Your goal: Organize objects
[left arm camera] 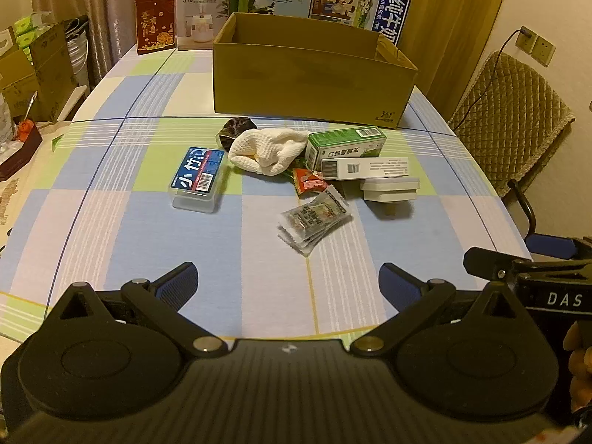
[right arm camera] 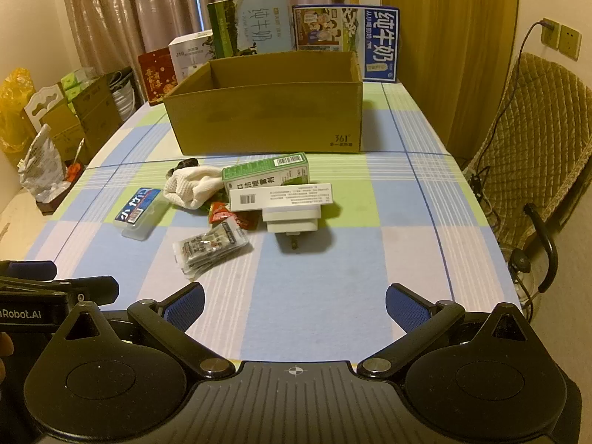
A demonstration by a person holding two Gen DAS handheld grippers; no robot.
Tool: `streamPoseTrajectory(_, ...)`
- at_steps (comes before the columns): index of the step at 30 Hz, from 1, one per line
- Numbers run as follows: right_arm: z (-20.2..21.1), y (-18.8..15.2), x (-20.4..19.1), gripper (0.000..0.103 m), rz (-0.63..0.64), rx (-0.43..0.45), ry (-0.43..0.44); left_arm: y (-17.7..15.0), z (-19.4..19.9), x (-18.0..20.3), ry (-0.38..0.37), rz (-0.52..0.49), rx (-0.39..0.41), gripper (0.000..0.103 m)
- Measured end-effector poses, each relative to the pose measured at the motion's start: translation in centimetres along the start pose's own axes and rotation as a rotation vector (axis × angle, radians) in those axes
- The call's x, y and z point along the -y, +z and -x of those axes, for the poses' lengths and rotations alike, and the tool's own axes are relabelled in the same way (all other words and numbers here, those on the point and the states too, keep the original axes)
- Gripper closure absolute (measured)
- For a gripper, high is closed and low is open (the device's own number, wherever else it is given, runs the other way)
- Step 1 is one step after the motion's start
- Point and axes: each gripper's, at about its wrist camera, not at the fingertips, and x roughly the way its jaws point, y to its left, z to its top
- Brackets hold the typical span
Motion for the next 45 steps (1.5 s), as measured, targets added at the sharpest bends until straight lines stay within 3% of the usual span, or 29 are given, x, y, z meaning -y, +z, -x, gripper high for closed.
streamPoseTrajectory(45, -1.6, -0.1, 0.6, 0.002, 0.001, -0.032, -0.002, 0.3, -1.6, 0.0, -0.023, 0.006, -0.035, 0.001)
